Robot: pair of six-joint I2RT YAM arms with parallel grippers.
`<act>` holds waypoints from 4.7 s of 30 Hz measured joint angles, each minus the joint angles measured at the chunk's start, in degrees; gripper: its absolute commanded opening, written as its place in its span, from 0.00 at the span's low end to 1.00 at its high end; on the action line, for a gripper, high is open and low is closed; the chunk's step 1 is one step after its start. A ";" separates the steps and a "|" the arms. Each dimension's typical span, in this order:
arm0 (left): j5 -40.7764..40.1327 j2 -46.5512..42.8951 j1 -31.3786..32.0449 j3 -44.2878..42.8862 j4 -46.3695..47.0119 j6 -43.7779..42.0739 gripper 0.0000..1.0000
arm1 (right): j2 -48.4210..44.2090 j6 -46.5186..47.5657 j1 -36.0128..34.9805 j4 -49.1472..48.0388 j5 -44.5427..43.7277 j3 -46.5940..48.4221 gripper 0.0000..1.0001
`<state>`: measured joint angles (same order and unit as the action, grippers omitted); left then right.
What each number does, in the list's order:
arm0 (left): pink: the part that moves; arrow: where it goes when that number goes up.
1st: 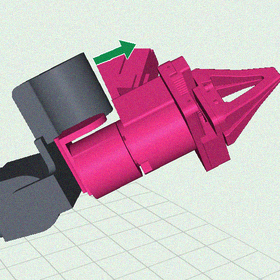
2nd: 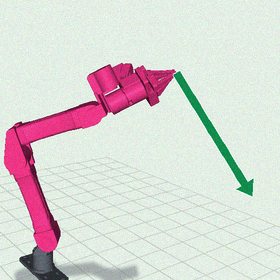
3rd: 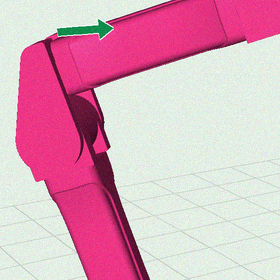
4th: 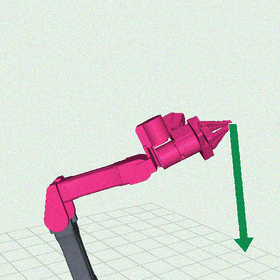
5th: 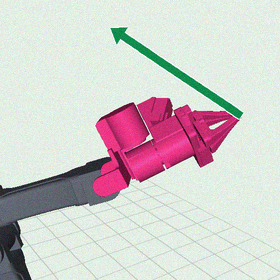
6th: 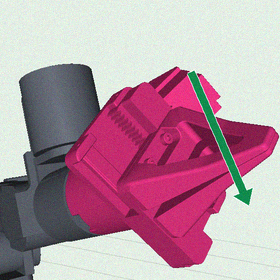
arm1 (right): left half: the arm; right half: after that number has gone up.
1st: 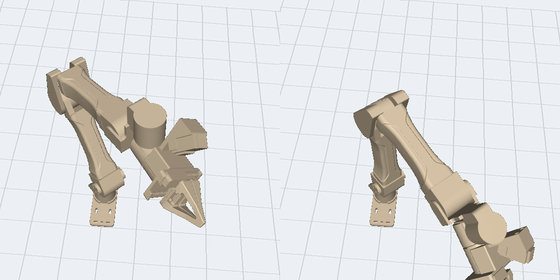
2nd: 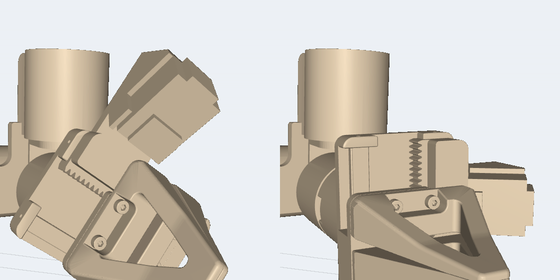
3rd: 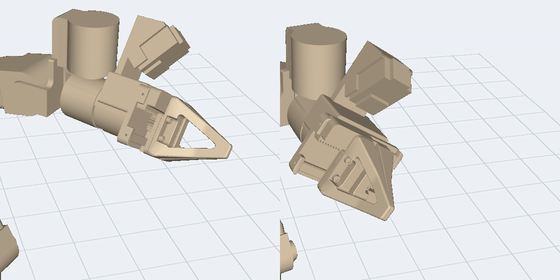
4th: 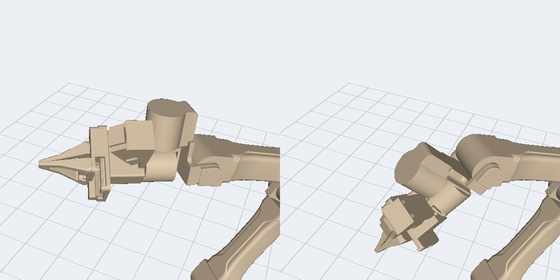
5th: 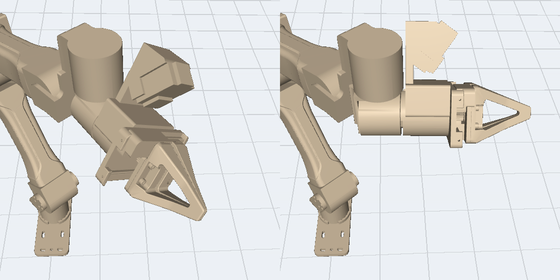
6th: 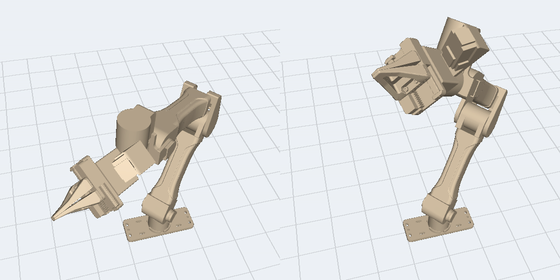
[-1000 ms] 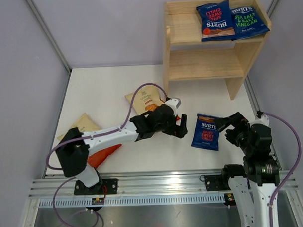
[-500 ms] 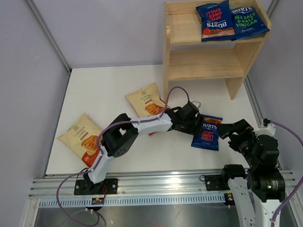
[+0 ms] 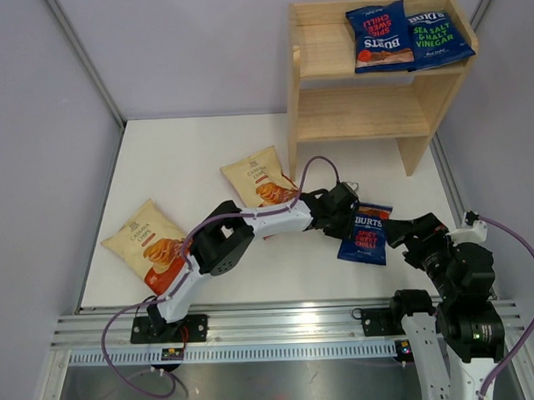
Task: Place and organize the chips bags onto the shelf
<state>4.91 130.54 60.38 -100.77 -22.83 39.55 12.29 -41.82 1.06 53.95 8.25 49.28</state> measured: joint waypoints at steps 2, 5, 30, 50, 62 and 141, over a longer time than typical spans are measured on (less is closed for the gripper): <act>0.09 0.50 0.04 -0.04 0.15 0.57 0.21 | -0.15 0.00 0.00 0.00 0.02 0.00 1.00; 0.33 0.66 0.09 0.35 0.94 1.62 0.01 | -0.15 0.02 0.00 0.00 0.02 0.00 0.99; -16.68 -44.74 0.13 51.74 36.17 8.96 0.00 | -0.76 -9.29 -0.20 -12.59 16.81 -18.99 1.00; -29.11 -67.12 0.15 68.78 54.73 5.35 0.00 | 15.02 -40.68 -3.39 -53.68 33.27 -33.44 0.94; -26.32 -67.43 3.87 70.38 65.66 1.07 0.00 | 34.80 -42.80 -23.06 -71.08 23.02 -27.06 0.92; -53.44 -104.17 5.14 46.99 -34.75 -7.58 0.99 | 82.20 2.12 -18.69 -44.15 -20.55 67.17 0.13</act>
<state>-48.53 26.37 65.52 -53.78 -57.58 31.97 94.50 -39.70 -17.63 9.80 -12.29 116.44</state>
